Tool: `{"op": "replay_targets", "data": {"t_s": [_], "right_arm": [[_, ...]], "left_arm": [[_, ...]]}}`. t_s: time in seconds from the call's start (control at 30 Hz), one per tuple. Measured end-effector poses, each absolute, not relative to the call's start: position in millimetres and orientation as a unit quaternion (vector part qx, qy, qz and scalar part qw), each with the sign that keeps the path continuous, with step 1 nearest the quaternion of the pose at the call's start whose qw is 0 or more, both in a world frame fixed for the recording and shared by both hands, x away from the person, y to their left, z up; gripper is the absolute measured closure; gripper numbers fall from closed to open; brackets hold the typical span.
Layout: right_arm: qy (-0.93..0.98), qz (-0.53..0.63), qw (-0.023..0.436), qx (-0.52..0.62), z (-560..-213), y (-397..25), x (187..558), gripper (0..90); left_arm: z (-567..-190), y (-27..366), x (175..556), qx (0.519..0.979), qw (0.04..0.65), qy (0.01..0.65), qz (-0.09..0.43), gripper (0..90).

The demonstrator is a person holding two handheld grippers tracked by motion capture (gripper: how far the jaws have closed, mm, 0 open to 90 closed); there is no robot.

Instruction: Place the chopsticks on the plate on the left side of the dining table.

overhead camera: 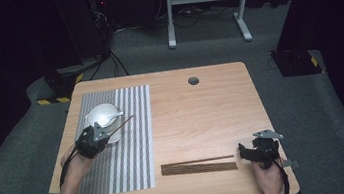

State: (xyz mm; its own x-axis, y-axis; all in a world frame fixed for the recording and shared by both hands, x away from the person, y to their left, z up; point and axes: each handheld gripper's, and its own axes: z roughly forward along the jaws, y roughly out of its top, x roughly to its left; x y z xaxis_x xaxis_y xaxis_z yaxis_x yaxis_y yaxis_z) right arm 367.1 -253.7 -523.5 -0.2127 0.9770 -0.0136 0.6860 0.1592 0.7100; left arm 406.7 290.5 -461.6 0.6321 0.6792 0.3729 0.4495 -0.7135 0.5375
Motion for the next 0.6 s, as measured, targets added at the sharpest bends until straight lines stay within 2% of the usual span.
{"op": "replay_targets", "data": {"t_s": [0.6], "right_arm": [[0.720,0.295,0.246,0.577,-523.5,-253.6,367.0,14.7]], "left_arm": [[-473.8,292.3,422.2,0.881,0.179,0.333,0.285,84.7]]}}
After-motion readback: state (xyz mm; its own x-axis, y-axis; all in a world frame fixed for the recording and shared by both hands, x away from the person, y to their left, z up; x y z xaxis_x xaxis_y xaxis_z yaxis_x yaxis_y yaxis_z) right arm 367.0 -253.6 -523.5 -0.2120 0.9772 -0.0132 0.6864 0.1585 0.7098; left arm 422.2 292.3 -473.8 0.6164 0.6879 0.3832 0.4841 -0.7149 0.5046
